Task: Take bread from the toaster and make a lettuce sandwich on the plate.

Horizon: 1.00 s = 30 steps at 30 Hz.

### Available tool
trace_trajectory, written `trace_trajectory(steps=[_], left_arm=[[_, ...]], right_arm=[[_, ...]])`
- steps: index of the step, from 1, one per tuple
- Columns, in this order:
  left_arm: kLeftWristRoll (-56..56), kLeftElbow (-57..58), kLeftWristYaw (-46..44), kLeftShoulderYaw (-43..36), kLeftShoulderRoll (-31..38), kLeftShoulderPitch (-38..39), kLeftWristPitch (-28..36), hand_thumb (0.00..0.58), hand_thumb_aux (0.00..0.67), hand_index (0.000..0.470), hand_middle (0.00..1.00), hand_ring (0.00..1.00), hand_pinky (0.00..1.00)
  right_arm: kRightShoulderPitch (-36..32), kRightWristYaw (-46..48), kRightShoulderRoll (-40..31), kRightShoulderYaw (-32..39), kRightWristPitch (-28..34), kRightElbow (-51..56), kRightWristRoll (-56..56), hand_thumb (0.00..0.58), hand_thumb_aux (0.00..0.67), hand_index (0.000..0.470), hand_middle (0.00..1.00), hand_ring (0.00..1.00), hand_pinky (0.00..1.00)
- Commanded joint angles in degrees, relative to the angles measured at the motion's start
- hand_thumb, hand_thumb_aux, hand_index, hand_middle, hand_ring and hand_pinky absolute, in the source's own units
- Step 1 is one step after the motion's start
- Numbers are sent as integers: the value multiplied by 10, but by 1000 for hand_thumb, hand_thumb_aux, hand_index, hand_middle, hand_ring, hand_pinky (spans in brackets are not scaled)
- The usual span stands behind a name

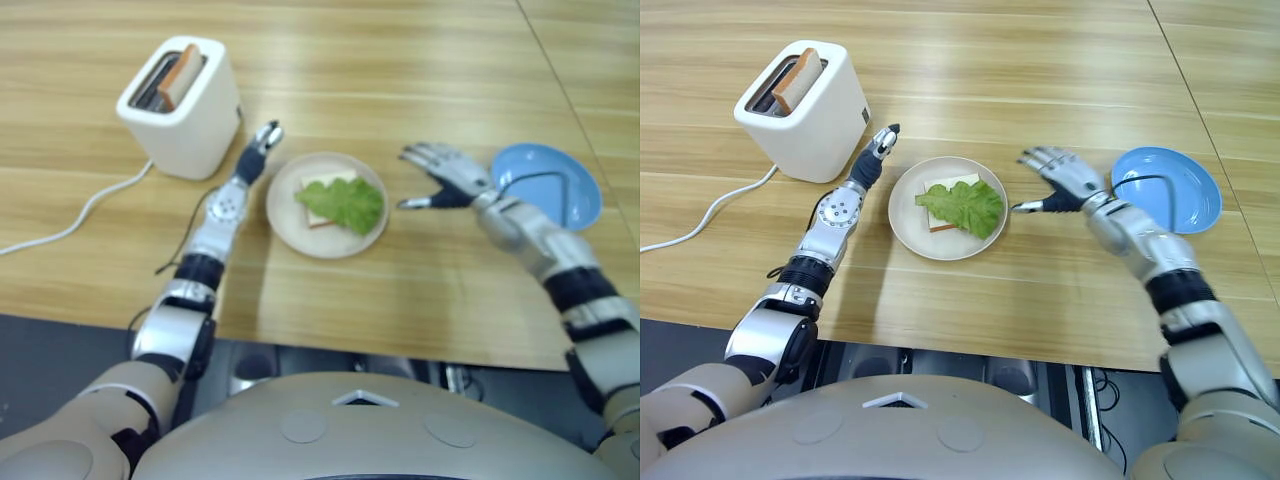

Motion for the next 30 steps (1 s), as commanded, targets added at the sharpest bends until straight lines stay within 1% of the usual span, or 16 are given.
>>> trace_trajectory(steps=[1, 5, 7, 9, 11, 13, 15, 18, 23, 30], left_arm=[[29, -134, 1, -17, 10, 38, 5, 0, 0, 0, 0, 0, 0], [93, -281, 36, -14, 24, 71, 15, 0, 0, 0, 0, 0, 0], [175, -361, 80, 1, 42, 80, 34, 0, 0, 0, 0, 0, 0], [246, -413, 112, 17, 65, 81, 60, 0, 0, 0, 0, 0, 0], [302, -423, 125, 31, 88, 72, 112, 0, 0, 0, 0, 0, 0], [351, -396, 125, 38, 114, 57, 170, 0, 0, 0, 0, 0, 0], [392, -343, 120, 35, 139, 39, 226, 0, 0, 0, 0, 0, 0], [423, -240, 116, 19, 167, 10, 283, 0, 0, 0, 0, 0, 0], [412, -90, 138, 4, 180, -37, 313, 0, 0, 0, 0, 0, 0], [374, 22, 174, 2, 182, -84, 328, 0, 0, 0, 0, 0, 0]], right_arm=[[50, 18, -37, -101, 56, -128, 28, 0, 0, 0, 0, 0, 0], [89, 21, -43, -175, 82, -194, 51, 0, 0, 0, 0, 0, 0], [103, 21, -30, -200, 88, -220, 67, 0, 0, 0, 0, 0, 0], [111, 25, -11, -207, 90, -237, 84, 0, 0, 0, 0, 0, 0], [113, 30, 9, -197, 92, -240, 85, 0, 0, 0, 0, 0, 0], [115, 37, 29, -184, 90, -235, 84, 0, 0, 0, 0, 0, 0], [116, 39, 43, -176, 87, -226, 81, 0, 0, 0, 0, 0, 0], [120, 37, 56, -171, 81, -215, 81, 0, 0, 0, 0, 0, 0], [124, 41, 61, -174, 72, -208, 83, 0, 0, 0, 0, 0, 0], [132, 40, 58, -181, 66, -199, 84, 0, 0, 0, 0, 0, 0]])
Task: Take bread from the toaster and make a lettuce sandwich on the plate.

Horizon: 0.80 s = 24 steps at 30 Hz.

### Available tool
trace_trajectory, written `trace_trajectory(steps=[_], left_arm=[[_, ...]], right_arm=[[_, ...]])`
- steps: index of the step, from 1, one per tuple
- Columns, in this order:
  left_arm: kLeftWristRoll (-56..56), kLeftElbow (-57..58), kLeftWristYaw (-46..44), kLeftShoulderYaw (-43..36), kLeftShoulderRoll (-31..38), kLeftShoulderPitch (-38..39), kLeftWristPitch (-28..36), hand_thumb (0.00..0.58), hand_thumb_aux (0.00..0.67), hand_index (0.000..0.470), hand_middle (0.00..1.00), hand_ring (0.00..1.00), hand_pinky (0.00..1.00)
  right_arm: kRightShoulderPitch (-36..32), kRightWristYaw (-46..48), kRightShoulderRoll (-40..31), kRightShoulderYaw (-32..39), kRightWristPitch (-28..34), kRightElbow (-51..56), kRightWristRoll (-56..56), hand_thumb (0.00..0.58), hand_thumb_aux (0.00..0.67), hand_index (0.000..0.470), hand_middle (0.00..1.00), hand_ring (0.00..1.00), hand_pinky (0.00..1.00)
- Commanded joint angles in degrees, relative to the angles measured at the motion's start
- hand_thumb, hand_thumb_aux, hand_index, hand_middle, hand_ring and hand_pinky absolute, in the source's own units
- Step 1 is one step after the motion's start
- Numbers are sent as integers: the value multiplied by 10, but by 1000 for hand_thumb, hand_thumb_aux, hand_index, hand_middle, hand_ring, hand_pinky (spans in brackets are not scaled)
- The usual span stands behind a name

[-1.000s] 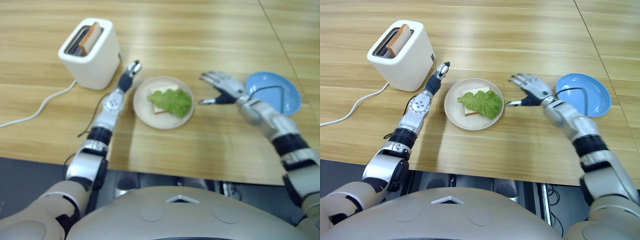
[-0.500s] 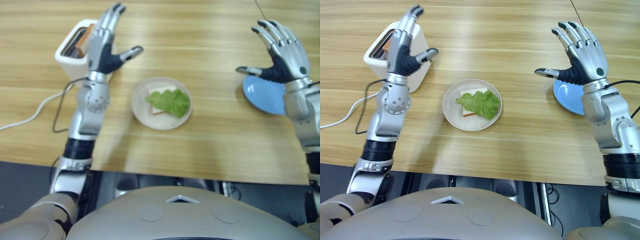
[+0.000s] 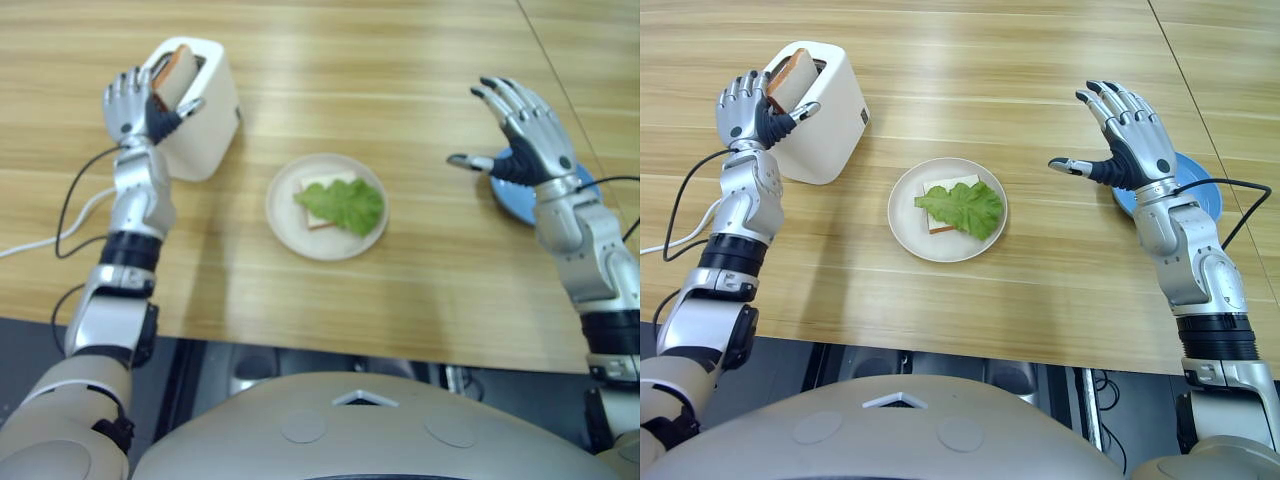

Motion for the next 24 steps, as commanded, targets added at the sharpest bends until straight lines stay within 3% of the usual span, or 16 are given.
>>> trace_trajectory(steps=[1, 4, 5, 6, 7, 8, 9, 18, 24], left_arm=[[-29, 54, 14, -3, 2, -12, 7, 0, 0, 0, 0, 0, 0], [-47, 54, 27, -1, 3, -15, 1, 0, 0, 0, 0, 0, 0], [-53, 47, 32, -1, 3, -13, -1, 392, 289, 198, 0, 0, 0], [-56, 37, 39, 0, 4, -11, -3, 516, 447, 307, 424, 424, 424], [-59, 29, 47, -1, 5, -10, -6, 570, 583, 400, 847, 847, 847], [-64, 19, 52, 0, 4, -7, -11, 570, 583, 400, 847, 847, 847], [-68, 10, 55, -1, 3, -5, -16, 580, 670, 460, 1000, 1000, 1000], [-90, -101, 109, 8, 1, 24, -63, 580, 670, 460, 1000, 1000, 1000], [-192, -281, 153, 77, -22, 74, -200, 580, 670, 460, 1000, 1000, 1000]], right_arm=[[10, 5, 0, -4, -3, 10, 7, 0, 0, 0, 0, 0, 0], [12, 3, 0, -4, -5, 13, 4, 0, 0, 0, 0, 0, 0], [12, 3, -1, -4, -5, 14, 2, 0, 0, 0, 0, 0, 0], [12, 2, -2, -4, -6, 16, 1, 0, 0, 0, 0, 0, 0], [12, 2, -2, -3, -6, 17, 0, 0, 0, 0, 0, 0, 0], [12, 2, -2, -3, -6, 18, 0, 0, 0, 0, 0, 0, 0], [14, 1, -2, -4, -6, 17, -2, 0, 0, 0, 0, 0, 0], [15, -2, -3, -3, -5, 19, -8, 0, 0, 0, 0, 0, 0], [15, -8, -2, -2, -7, 29, -11, 0, 0, 0, 0, 0, 0]])
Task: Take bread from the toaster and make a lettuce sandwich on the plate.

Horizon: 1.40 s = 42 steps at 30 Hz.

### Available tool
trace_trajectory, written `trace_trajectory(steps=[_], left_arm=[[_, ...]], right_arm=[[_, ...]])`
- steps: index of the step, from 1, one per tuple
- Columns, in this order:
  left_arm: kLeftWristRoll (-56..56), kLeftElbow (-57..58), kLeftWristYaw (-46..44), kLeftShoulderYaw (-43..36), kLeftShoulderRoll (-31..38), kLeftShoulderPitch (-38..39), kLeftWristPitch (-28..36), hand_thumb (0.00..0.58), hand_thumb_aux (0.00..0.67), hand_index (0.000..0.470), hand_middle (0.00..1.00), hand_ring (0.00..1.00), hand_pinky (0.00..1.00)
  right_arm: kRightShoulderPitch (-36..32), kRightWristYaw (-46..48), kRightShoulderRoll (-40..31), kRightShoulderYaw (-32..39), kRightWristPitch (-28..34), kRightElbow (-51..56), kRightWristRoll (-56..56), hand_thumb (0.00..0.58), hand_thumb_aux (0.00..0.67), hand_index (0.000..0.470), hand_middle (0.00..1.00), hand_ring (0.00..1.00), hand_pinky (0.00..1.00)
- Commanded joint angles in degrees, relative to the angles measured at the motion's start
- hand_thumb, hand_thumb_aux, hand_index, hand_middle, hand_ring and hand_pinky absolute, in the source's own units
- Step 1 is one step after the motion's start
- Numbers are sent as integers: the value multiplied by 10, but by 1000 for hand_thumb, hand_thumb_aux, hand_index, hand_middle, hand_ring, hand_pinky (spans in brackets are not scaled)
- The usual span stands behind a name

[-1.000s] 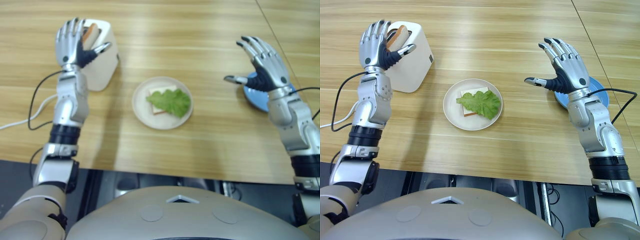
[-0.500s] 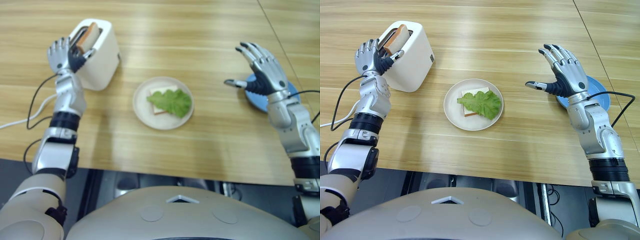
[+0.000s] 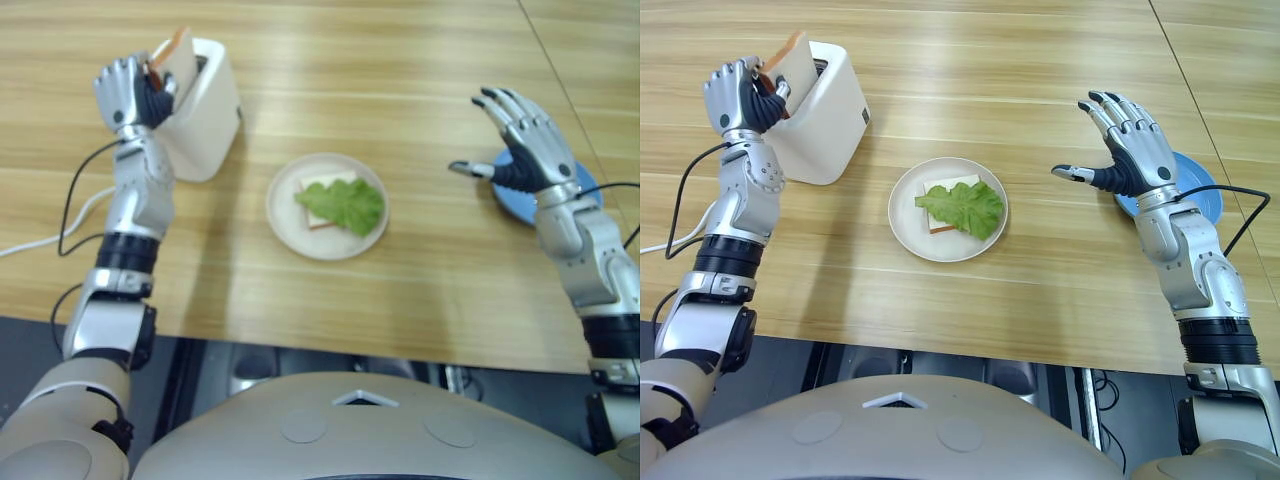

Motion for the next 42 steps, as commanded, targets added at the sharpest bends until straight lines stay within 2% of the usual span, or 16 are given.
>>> trace_trajectory(steps=[1, 3, 6, 10, 14, 19, 22, 29, 38, 42], left_arm=[[-92, -137, 19, 62, -22, 33, -101, 580, 670, 460, 1000, 1000, 1000], [-170, -192, -9, 97, -39, 43, -136, 580, 670, 460, 1000, 1000, 1000], [-281, -223, -82, 110, -64, 42, -156, 580, 670, 460, 1000, 1000, 1000], [-424, -199, -196, 103, -108, 33, -140, 580, 670, 460, 1000, 1000, 1000], [-502, -104, -305, 68, -159, 28, -76, 580, 670, 460, 1000, 1000, 1000], [-499, 18, -384, 15, -208, 30, -38, 580, 670, 460, 1000, 1000, 1000], [-491, 88, -414, -3, -235, 26, -51, 580, 670, 460, 1000, 1000, 1000], [-456, 208, -458, -30, -253, -4, -76, 580, 670, 460, 1000, 1000, 1000], [-416, 227, -460, -37, -236, 4, -64, 580, 670, 460, 1000, 1000, 1000], [-392, 225, -443, -38, -223, 7, -62, 580, 670, 460, 1000, 1000, 1000]], right_arm=[[2, -4, -1, 2, -3, 13, -4, 0, 0, 0, 0, 0, 0], [2, -7, 1, 1, -3, 17, -1, 0, 0, 0, 0, 0, 0], [1, -14, 5, -4, -5, 25, 8, 0, 0, 0, 0, 0, 0], [-2, -22, 14, -15, -9, 43, 32, 0, 0, 0, 0, 0, 0], [-8, -28, 20, -23, -18, 67, 53, 0, 0, 0, 0, 0, 0], [-12, -31, 20, -16, -25, 81, 59, 0, 0, 0, 0, 0, 0], [-15, -30, 22, -7, -28, 88, 57, 0, 0, 0, 0, 0, 0], [-23, -28, 29, 14, -33, 96, 47, 0, 0, 0, 0, 0, 0], [-28, -21, 33, 48, -36, 94, 24, 0, 0, 0, 0, 0, 0], [-36, -10, 35, 88, -43, 94, -6, 0, 0, 0, 0, 0, 0]])
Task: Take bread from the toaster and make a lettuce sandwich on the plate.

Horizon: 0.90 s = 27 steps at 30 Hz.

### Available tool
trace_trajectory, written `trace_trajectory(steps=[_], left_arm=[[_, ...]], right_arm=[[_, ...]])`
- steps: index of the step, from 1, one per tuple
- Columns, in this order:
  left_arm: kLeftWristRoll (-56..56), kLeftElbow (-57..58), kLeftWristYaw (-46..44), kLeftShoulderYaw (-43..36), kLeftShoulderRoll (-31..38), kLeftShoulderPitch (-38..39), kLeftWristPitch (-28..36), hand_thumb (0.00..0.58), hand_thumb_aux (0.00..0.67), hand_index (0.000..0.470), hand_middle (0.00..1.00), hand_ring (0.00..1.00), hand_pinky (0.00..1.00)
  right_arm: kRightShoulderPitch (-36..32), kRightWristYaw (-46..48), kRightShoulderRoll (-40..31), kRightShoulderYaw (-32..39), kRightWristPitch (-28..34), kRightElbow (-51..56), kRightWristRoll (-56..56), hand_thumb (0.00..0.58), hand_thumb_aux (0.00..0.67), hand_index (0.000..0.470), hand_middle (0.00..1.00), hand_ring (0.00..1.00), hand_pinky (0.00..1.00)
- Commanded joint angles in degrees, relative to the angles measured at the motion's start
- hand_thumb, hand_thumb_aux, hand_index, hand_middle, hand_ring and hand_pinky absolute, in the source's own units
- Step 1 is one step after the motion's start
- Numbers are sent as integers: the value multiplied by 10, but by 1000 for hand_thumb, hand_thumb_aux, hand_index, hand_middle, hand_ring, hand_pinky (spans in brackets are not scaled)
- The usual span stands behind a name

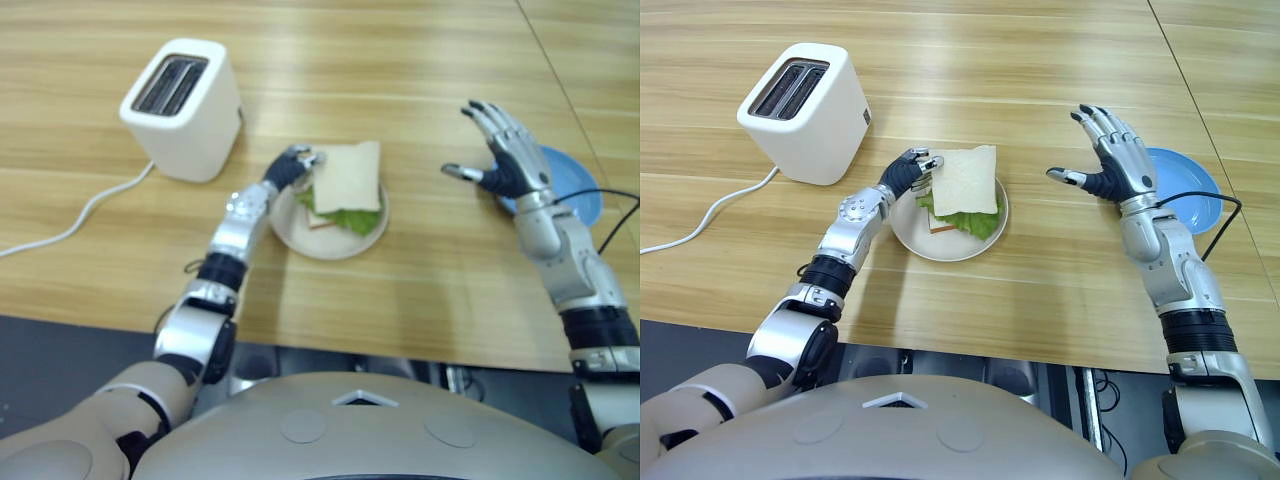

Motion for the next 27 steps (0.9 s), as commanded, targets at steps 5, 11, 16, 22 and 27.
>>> trace_trajectory(steps=[5, 11, 16, 22, 27], left_arm=[[57, 27, 39, -12, 23, 0, 9, 580, 670, 460, 1000, 1000, 1000], [93, 100, 55, -30, 26, -14, -5, 580, 670, 460, 1000, 1000, 1000], [116, 158, 61, -46, 16, -27, -17, 580, 670, 460, 1000, 1000, 1000], [133, 211, 76, -55, 14, -41, -30, 580, 670, 460, 1000, 1000, 1000], [134, 202, 81, -52, 19, -41, -39, 580, 670, 460, 1000, 1000, 1000]], right_arm=[[-17, 23, 4, 107, -24, -10, -105, 0, 0, 0, 0, 0, 0], [-47, 27, 11, 189, -42, -17, -194, 0, 0, 0, 0, 0, 0], [-72, 36, 30, 247, -54, -19, -237, 0, 0, 0, 0, 0, 0], [-100, 43, 50, 289, -53, 12, -268, 0, 0, 0, 0, 0, 0], [-113, 106, 69, 350, -61, 121, -274, 0, 0, 0, 0, 0, 0]])
